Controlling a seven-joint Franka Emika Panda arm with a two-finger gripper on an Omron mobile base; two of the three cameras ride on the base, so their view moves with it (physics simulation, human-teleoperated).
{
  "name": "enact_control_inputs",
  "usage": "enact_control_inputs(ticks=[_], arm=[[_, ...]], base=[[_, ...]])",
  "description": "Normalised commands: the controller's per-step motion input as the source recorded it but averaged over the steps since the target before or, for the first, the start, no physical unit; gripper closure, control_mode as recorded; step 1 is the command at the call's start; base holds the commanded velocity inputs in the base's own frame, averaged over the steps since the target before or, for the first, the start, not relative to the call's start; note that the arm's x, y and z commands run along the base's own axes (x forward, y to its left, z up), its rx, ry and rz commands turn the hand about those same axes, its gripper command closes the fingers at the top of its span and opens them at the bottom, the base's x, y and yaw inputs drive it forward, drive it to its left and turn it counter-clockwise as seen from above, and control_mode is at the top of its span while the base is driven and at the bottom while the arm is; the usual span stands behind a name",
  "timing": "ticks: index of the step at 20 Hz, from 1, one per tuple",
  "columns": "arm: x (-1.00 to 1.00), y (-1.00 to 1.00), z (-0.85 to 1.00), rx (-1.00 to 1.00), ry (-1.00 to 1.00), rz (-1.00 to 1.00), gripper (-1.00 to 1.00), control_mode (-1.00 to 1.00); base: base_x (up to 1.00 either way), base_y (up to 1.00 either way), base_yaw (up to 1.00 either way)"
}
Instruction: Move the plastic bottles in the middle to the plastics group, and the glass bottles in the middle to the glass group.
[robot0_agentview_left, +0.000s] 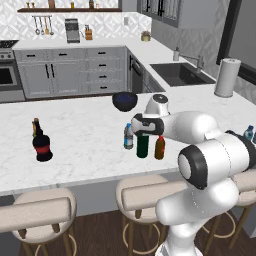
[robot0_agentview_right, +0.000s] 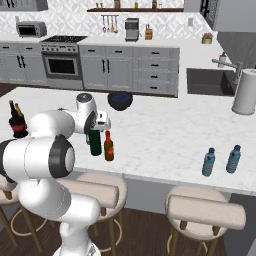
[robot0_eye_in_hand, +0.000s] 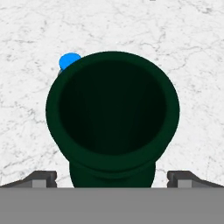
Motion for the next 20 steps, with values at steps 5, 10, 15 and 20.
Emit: enact_control_inputs(ticks=[5, 10, 15, 20], arm=[[0.0, 0.0, 0.0, 0.0, 0.0, 0.0, 1.0, -1.0], [-0.06, 0.0, 0.0, 0.0, 0.0, 0.0, 1.0, -1.0], [-0.68, 0.06, 0.15, 0.01, 0.0, 0.02, 1.0, -1.0], [-0.57, 0.57, 0.43, 0.0, -0.03, 0.06, 1.0, -1.0]], base=[[0.0, 0.0, 0.0], [0.0, 0.0, 0.0], [0.0, 0.0, 0.0], [0.0, 0.0, 0.0]])
